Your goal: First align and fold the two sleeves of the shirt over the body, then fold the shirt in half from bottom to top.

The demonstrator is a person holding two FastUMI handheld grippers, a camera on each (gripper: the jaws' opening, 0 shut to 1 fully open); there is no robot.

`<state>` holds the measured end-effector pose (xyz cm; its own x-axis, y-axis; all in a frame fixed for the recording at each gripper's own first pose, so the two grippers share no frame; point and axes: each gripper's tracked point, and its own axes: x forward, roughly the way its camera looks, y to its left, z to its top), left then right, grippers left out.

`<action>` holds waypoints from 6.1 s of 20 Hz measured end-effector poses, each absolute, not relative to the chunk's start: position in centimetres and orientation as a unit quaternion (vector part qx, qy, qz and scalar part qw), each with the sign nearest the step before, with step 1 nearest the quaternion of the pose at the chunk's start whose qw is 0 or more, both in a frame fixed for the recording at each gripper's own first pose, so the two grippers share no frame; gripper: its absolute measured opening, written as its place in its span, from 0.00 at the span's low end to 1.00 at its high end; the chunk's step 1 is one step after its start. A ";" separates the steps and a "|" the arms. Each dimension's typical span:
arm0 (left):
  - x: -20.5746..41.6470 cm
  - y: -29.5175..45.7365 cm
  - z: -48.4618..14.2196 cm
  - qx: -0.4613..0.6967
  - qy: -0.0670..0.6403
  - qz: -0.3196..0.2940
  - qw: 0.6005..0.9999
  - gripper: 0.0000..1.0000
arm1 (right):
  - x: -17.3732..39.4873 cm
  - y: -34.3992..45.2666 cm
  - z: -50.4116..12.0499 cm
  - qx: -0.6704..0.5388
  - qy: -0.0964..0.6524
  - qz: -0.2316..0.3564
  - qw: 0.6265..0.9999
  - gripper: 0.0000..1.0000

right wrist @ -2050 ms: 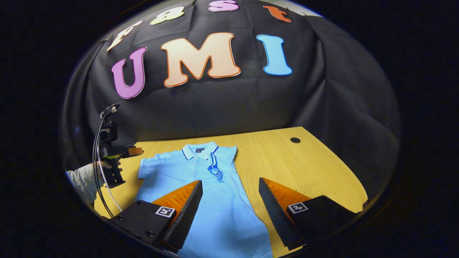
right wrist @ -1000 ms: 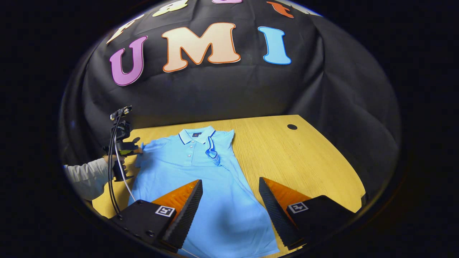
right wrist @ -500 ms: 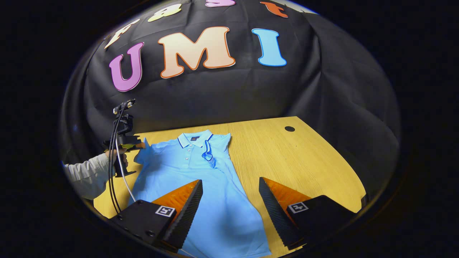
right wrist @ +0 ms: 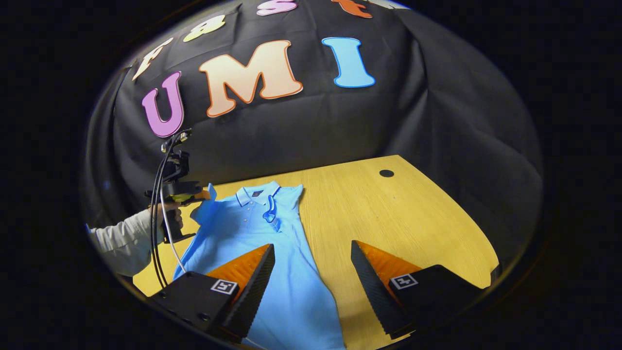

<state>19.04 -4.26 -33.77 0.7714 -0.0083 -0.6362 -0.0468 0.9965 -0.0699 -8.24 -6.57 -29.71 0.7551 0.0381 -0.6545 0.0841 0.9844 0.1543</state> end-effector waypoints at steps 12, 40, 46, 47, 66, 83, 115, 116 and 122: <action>15.0 -8.9 -32.8 -0.003 0.332 -0.009 0.943 0.93 | -7.2 -11.3 -29.9 0.090 0.342 0.028 0.935 0.98; -19.8 2.9 -30.6 0.005 0.355 -0.046 0.934 0.96 | -24.8 -4.0 -34.1 0.023 0.385 0.068 0.920 0.98; -23.6 3.5 -34.6 0.018 0.394 -0.050 0.917 0.96 | -29.0 -5.6 -37.7 0.015 0.427 0.032 0.904 0.98; -24.1 3.6 -35.2 0.023 0.398 -0.051 0.916 0.96 | -29.7 -6.0 -38.6 0.010 0.433 0.025 0.901 0.98; -26.2 1.2 -38.3 0.017 0.375 -0.099 0.921 0.33 | -31.5 -3.1 -42.1 0.019 0.472 0.065 0.879 0.32; -21.8 1.5 -32.2 -0.056 0.365 -0.103 0.924 0.00 | -25.6 -1.4 -35.0 0.057 0.407 0.068 0.909 0.04; 14.5 -0.6 -23.1 -0.040 0.252 -0.050 0.966 0.00 | 12.7 0.6 -31.7 0.121 0.283 0.106 0.946 0.02; 15.8 -0.5 -23.6 -0.041 0.252 -0.045 0.966 0.00 | 14.0 0.5 -32.5 0.122 0.284 0.103 0.946 0.02; 21.8 -0.1 -28.5 -0.023 0.268 -0.023 0.963 0.00 | 20.1 0.9 -39.8 0.126 0.314 0.083 0.937 0.02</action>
<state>21.76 -0.14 -28.52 0.8557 -0.0561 -0.5144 0.0320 0.9979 -0.0556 20.05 0.91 -39.80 0.7885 0.2347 -0.5685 -0.0761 0.9544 0.2886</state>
